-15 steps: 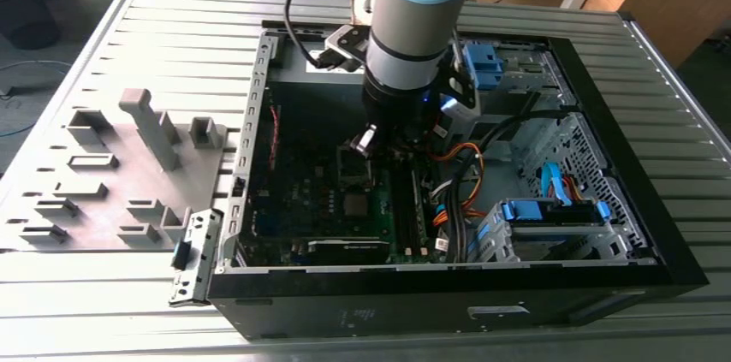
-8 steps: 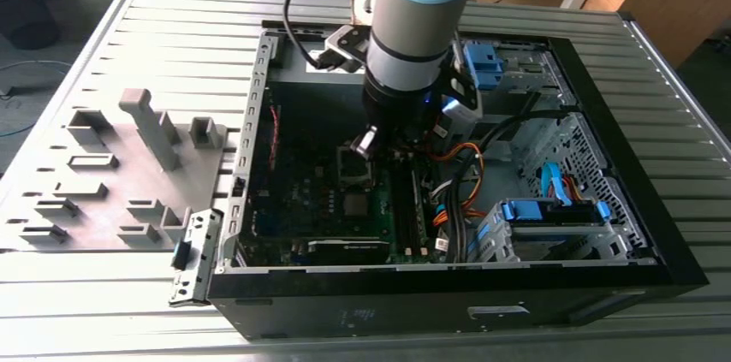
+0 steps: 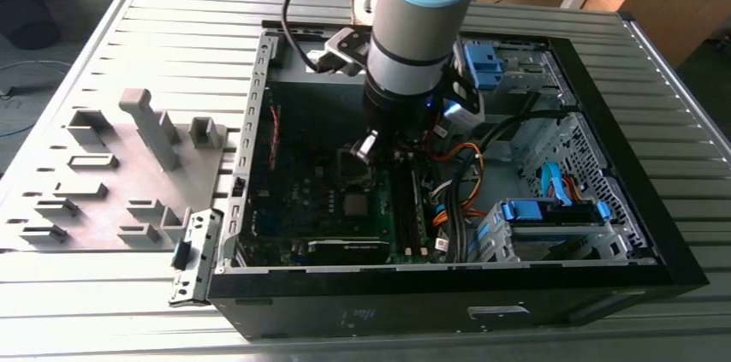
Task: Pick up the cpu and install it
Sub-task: 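Close the cpu cover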
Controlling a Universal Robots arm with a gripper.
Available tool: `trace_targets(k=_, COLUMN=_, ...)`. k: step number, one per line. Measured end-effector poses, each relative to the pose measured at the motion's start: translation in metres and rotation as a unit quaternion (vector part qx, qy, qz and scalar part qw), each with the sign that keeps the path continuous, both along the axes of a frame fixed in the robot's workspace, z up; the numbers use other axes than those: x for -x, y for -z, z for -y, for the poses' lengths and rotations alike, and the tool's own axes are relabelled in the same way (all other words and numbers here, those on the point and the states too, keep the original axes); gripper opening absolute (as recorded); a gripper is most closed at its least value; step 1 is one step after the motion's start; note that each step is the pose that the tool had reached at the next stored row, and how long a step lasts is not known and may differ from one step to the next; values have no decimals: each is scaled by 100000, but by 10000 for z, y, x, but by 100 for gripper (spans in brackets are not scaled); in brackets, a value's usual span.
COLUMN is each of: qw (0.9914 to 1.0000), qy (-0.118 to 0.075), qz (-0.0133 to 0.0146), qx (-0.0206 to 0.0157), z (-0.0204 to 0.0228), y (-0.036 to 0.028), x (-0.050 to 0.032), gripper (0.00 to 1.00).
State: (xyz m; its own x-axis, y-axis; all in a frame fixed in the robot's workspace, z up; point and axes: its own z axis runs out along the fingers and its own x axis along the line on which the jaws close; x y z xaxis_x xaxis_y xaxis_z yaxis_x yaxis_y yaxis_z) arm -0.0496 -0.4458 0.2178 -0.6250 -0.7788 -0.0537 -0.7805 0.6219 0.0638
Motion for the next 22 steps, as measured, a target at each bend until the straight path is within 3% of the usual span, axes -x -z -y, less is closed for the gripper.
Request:
trace_targets(k=6, qw=100000, qy=1, qz=2, qx=-5, z=61, y=-21, x=0, gripper=11)
trace_targets(k=22, qw=100000, qy=1, qz=-6, qx=-2, z=276, y=-28, x=-11, gripper=11)
